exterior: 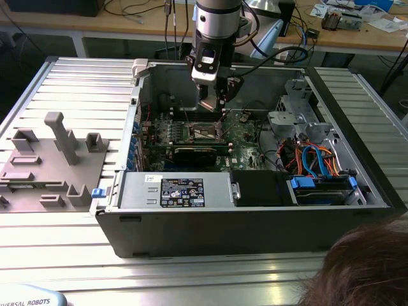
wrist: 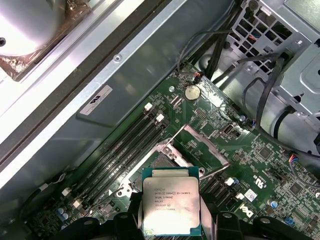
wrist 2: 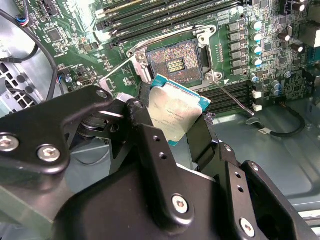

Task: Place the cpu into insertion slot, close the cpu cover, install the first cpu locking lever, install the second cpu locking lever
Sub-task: 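Place the cpu into insertion slot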

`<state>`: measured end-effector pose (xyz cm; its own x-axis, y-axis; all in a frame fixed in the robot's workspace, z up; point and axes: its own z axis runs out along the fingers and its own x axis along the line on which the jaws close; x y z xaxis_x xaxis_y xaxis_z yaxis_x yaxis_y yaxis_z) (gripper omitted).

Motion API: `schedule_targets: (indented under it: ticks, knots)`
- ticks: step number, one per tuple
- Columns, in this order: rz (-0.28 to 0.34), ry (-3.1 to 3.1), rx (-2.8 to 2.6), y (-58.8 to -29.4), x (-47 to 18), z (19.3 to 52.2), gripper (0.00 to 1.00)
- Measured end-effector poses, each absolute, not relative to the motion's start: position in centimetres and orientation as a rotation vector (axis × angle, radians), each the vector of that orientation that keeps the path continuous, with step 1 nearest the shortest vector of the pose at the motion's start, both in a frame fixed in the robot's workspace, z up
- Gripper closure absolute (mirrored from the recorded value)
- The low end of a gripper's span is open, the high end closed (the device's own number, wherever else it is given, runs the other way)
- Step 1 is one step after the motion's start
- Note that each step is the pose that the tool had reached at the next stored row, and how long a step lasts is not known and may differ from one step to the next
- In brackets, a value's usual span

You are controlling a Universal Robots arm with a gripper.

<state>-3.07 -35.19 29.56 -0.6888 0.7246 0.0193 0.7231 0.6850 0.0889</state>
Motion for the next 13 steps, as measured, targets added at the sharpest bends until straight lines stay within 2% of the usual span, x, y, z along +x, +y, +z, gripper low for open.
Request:
schedule_targets:
  ticks: [13]
  knots:
    - [0.139, 2.86, 1.249, -35.19, -3.07, 29.56, 0.46]
